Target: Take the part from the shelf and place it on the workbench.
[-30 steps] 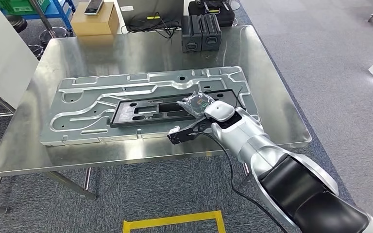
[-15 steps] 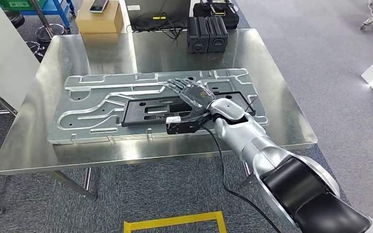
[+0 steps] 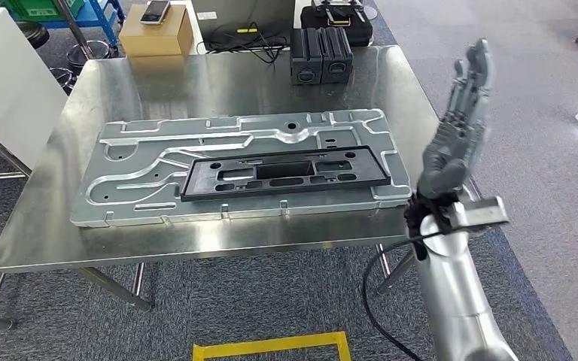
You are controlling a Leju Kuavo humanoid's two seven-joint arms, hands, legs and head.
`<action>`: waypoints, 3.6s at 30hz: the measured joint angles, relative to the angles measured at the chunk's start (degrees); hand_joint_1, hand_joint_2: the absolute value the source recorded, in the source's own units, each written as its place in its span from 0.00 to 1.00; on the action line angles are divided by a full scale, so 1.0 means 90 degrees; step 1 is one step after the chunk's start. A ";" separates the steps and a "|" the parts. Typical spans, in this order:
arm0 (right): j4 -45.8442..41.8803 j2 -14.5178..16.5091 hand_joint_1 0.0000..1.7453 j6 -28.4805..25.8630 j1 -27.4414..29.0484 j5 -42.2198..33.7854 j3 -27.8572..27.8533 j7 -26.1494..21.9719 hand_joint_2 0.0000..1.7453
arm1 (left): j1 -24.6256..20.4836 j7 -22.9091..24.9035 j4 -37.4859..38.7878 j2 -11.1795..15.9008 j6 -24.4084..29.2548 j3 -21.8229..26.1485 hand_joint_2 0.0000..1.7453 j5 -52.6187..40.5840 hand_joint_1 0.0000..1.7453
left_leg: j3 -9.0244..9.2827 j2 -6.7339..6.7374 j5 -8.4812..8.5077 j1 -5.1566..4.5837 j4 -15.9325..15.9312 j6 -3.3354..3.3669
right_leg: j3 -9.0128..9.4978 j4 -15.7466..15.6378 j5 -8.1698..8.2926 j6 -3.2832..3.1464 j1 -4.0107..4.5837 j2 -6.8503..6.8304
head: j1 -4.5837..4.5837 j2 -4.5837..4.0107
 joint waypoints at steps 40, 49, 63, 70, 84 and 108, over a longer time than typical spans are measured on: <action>0.7853 0.0036 0.00 0.0416 0.3058 0.7019 -0.7539 0.4445 0.00 | 0.0114 -0.0108 0.0002 -0.0180 -0.0038 0.0255 0.00 -0.0194 0.00 | 0.1649 0.0029 0.0333 -0.0125 -0.1966 0.0240 | -0.0239 0.0153 0.0212 0.0237 -0.0007 0.0026 | 0.0000 0.0000; 0.9003 0.0590 0.00 0.1617 0.2620 0.6630 -0.8308 0.4943 0.00 | 0.0099 0.0391 0.0005 -0.0217 -0.0065 0.0010 0.00 -0.0771 0.00 | 0.0903 0.0133 0.0943 -0.0134 -0.1908 0.0309 | -0.0128 0.1502 -0.0668 0.0416 -0.0174 0.0070 | -0.0001 0.0000; 0.9276 0.0756 0.00 0.1675 0.2468 0.6339 -0.8834 0.4794 0.00 | 0.0125 0.0525 0.0012 -0.0243 -0.0111 -0.0313 0.00 -0.1064 0.00 | 0.0400 0.0100 0.0037 -0.0048 0.0010 -0.0004 | 0.0070 -0.0053 -0.0045 0.0017 0.0003 0.0012 | -0.0002 0.0000; 0.9325 0.0812 0.00 0.1751 0.2439 0.6378 -0.8837 0.4750 0.00 | 0.0078 0.0515 0.0012 -0.0206 -0.0093 -0.0329 0.00 -0.1052 0.00 | 0.1873 0.0107 0.0186 -0.0144 -0.2065 0.0230 | -0.0299 0.0102 0.0345 0.0218 0.0005 -0.0017 | -0.0002 0.0000; 0.9395 0.0953 0.00 0.1960 0.2360 0.6501 -0.8804 0.4521 0.00 | 0.0088 0.0520 0.0010 -0.0002 -0.0071 -0.0364 0.00 -0.1167 0.00 | 0.0614 0.0146 0.1170 -0.0152 -0.1812 0.0204 | 0.1113 -0.0147 -0.0800 0.0286 -0.0074 0.0090 | -0.0003 0.0000; 0.9423 0.1021 0.00 0.1957 0.2359 0.6458 -0.8805 0.4451 0.00 | -0.0014 0.0446 0.0012 0.0073 -0.0289 -0.0509 0.00 -0.1320 0.00 | 0.1066 0.0152 0.0764 -0.0161 -0.1977 0.0441 | -0.0623 0.1993 -0.1118 0.0382 -0.0067 0.0068 | -0.0002 0.0000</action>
